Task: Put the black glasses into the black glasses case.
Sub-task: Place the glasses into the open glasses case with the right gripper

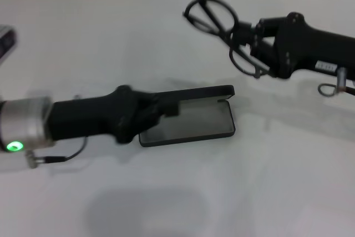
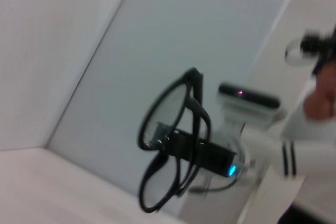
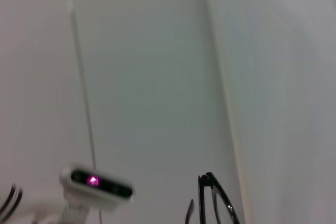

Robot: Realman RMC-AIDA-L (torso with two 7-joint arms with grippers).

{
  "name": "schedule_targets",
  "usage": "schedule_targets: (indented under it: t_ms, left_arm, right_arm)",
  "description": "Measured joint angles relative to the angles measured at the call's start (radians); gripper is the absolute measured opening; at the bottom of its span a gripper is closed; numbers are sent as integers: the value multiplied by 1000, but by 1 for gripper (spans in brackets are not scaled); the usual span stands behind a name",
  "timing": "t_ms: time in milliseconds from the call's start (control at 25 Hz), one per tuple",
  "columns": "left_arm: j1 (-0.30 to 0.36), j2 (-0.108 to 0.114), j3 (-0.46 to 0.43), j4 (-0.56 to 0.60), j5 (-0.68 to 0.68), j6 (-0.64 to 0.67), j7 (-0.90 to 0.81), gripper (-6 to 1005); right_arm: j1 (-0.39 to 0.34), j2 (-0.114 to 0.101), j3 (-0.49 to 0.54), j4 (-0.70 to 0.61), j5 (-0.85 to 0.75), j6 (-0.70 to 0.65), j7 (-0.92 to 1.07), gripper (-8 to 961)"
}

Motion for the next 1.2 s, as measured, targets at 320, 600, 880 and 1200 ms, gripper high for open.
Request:
schedule_targets:
  t_ms: [320,600,880,1200]
  left_arm:
    - [123,24,-16,121,51,-26,129,12]
    - [150,24,-18,131,94,-82,137,12]
    - [179,43,-20,136,101,-132,135,12]
    - [197,54,-20,138,105,-167,141,13]
  right_arm:
    - [-119,10,-65,-308,-208,5,-64,62]
    - [-233,10,-218,-509,-260,128,-154,62]
    - [-318,11,-417,-588,-260,384,-264,63]
    - [-341,10,-635,-620,-260,711,-360,63]
